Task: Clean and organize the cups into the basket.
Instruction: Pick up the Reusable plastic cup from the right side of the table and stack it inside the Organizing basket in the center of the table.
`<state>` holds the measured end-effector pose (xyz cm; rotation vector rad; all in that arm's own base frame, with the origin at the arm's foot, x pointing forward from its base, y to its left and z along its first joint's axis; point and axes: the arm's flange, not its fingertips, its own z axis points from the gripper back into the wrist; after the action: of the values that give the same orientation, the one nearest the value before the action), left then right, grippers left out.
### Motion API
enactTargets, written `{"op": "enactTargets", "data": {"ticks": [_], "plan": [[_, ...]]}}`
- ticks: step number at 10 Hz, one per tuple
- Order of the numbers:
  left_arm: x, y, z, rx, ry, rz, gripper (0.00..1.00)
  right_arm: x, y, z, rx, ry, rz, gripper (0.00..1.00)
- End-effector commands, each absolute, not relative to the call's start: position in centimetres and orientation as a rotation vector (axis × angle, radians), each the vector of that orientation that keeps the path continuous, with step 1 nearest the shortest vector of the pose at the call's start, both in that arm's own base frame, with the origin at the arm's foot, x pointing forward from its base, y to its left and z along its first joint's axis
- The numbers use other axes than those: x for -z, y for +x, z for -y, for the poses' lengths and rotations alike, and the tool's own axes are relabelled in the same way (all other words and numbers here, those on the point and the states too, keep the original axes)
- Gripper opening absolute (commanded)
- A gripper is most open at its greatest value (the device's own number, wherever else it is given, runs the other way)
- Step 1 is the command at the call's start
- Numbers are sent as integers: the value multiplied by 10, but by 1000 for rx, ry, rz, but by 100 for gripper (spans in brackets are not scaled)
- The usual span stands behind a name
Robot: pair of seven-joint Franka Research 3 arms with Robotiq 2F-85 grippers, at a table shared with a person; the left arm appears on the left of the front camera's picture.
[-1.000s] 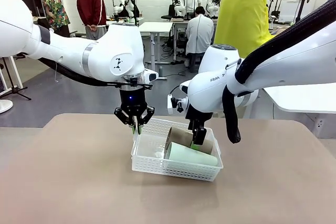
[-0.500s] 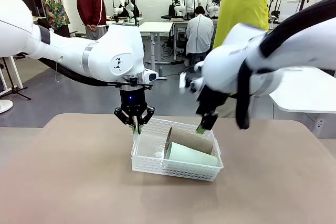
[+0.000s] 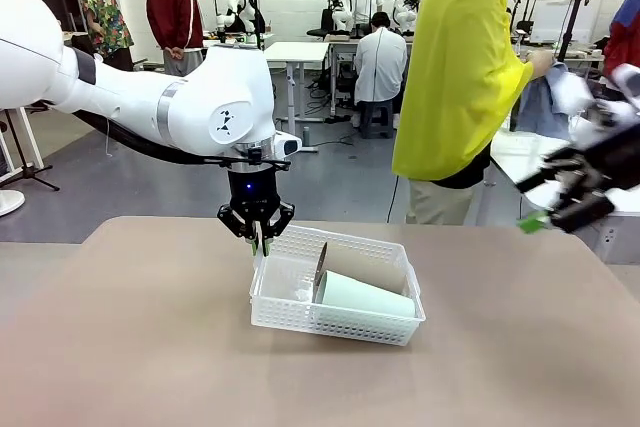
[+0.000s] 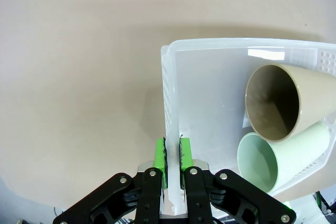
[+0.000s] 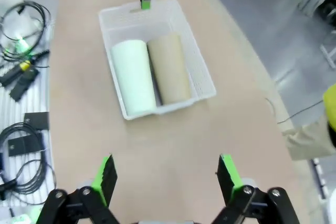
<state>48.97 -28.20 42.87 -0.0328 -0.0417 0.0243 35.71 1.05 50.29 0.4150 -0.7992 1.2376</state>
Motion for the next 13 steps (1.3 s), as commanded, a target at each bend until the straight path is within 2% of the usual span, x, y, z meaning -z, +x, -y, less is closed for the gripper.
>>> {"op": "enactTargets", "data": {"ticks": [1,3,6,8,12,13], "plan": [[-428,488,282,-21,-30,41,0,-463,371,36,-1247,501,894,100],[-428,488,282,-21,-30,41,0,-435,386,71,-1198,499,875,100],[-428,488,282,-21,-30,41,0,-410,403,113,-1229,555,953,100],[-428,488,282,-21,-30,41,0,-404,403,131,-1271,609,1043,100],[-428,488,282,-21,-30,41,0,-401,406,145,-1326,724,1016,100],[-428,488,282,-21,-30,41,0,-405,396,140,-1287,662,1036,100]]}}
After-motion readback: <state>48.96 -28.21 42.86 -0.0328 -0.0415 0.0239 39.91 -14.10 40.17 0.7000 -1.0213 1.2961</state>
